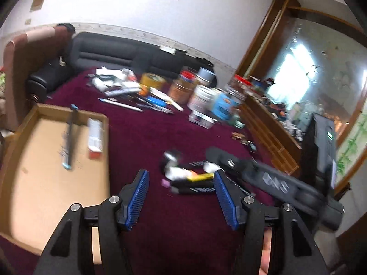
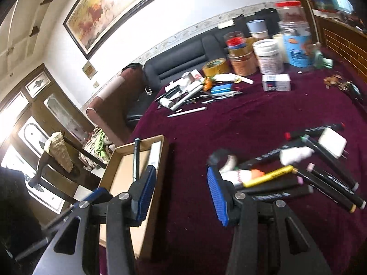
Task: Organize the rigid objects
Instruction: 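Move both open tools back over the marker pile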
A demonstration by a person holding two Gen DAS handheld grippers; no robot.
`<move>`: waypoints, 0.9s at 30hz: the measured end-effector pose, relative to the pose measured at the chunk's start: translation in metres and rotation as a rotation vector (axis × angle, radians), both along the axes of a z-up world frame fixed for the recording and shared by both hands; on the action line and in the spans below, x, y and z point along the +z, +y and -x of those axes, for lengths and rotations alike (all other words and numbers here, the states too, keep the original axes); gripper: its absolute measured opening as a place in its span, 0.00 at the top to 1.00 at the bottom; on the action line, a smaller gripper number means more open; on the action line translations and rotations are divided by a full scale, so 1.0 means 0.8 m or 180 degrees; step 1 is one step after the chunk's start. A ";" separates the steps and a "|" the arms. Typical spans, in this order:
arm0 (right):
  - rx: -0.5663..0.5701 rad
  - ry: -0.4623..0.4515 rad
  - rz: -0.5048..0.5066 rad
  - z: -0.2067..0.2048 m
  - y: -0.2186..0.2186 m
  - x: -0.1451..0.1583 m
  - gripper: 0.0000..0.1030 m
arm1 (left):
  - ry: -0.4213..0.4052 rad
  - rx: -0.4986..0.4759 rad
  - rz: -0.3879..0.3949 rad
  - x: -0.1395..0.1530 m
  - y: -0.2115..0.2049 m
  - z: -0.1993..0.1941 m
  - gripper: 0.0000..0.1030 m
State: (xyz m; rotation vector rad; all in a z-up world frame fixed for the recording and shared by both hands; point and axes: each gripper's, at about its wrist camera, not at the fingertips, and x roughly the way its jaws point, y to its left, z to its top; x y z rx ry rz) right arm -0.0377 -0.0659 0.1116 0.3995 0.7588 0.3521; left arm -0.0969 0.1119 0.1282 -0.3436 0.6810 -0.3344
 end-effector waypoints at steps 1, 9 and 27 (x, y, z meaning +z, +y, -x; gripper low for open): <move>-0.0089 0.0003 -0.0016 0.002 -0.009 -0.002 0.56 | 0.0004 -0.0025 0.0076 -0.006 -0.014 0.008 0.40; -0.0636 0.0170 -0.0706 0.020 -0.091 -0.020 0.56 | 0.0182 0.0237 0.0215 -0.046 -0.077 0.021 0.39; -0.0909 0.0328 0.0626 0.007 -0.192 -0.029 0.36 | 0.0570 -0.0293 -0.0897 -0.081 -0.096 -0.024 0.33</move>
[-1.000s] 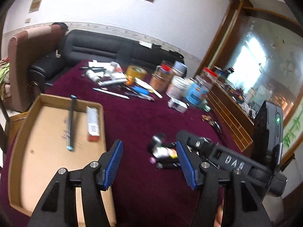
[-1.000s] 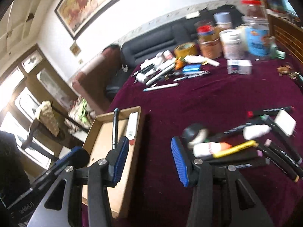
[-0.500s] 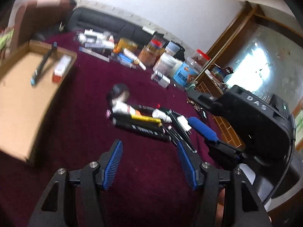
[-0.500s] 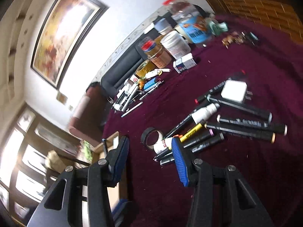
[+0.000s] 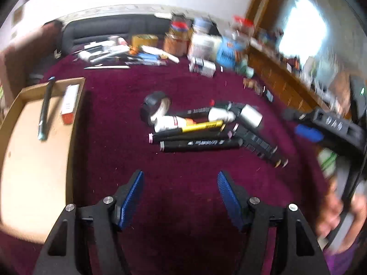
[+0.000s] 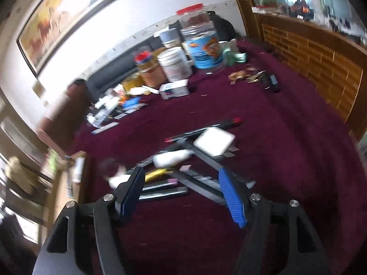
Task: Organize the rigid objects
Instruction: 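Move both open tools back over the marker pile, then grasp a black marker from the pile with the left tool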
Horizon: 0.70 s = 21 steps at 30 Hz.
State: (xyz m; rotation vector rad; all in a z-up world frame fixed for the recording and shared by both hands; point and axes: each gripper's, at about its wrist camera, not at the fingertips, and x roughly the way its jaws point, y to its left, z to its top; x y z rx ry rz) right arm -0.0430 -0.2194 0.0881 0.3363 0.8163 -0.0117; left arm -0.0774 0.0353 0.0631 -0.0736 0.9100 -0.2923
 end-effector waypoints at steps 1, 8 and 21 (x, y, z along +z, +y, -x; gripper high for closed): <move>-0.0060 0.0001 0.0081 -0.001 -0.011 -0.004 0.36 | 0.0053 -0.0106 -0.0059 -0.007 -0.007 -0.008 0.33; -0.0268 -0.0200 0.0054 -0.003 -0.070 -0.049 0.36 | 0.0060 -0.1047 -0.0431 -0.036 -0.072 -0.053 0.33; -0.0238 -0.0124 -0.0353 -0.013 -0.090 -0.080 0.36 | 0.0103 -0.1771 -0.0942 -0.056 -0.118 -0.077 0.34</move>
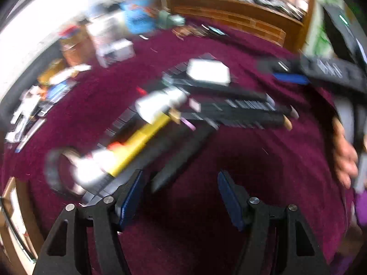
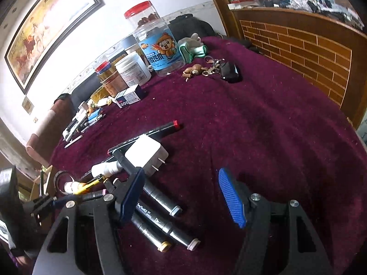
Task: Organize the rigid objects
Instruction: 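Grasp a black marker from the pile with the left tool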
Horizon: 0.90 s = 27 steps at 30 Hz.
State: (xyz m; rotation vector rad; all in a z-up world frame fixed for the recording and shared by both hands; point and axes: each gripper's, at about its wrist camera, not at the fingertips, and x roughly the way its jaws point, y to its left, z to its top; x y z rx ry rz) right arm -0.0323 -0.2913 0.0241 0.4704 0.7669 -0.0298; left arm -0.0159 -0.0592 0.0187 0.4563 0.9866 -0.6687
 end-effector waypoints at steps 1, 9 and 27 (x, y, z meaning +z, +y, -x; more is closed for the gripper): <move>0.0000 0.0006 -0.0004 -0.001 0.000 -0.001 0.36 | 0.0098 -0.0042 0.0018 -0.001 -0.001 0.003 0.38; 0.0049 0.0015 -0.0069 0.000 0.003 -0.004 0.36 | 0.0271 0.0111 0.0106 0.000 -0.001 0.011 0.44; 0.0338 0.0020 0.0162 0.017 0.028 0.044 0.36 | -0.0180 0.1064 0.1268 0.076 0.113 0.077 0.85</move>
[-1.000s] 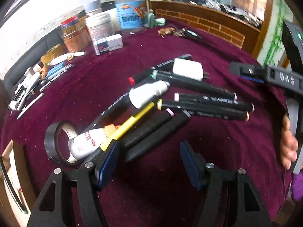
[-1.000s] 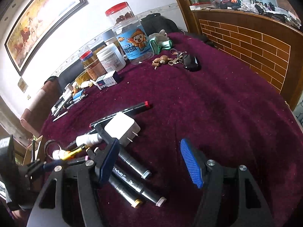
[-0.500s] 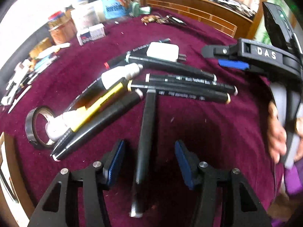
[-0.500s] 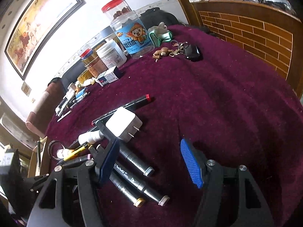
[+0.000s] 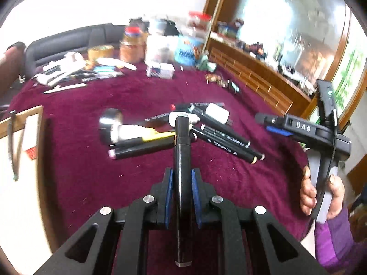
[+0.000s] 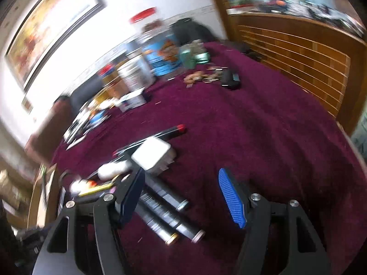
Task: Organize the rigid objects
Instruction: 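Grasp a black marker from the pile with the left tool, then grasp another black marker with the right tool while left tool holds its marker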
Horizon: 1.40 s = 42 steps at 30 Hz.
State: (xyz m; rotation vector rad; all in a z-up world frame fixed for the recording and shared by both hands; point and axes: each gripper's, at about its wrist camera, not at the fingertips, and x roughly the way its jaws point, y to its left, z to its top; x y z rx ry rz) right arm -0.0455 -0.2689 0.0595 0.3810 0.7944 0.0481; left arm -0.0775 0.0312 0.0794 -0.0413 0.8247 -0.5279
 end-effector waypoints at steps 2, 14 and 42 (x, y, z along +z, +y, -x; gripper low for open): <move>0.0435 0.0084 0.0042 -0.005 0.022 0.009 0.36 | -0.0086 0.0037 0.0113 0.011 0.021 0.022 0.85; 0.1302 0.0725 0.0551 -0.053 0.115 -0.048 0.77 | -0.0271 0.0450 0.0320 0.029 0.114 0.082 0.85; 0.1204 0.1070 0.1145 -0.095 0.121 -0.050 0.78 | -0.0260 0.0807 0.0412 0.008 0.181 0.108 0.85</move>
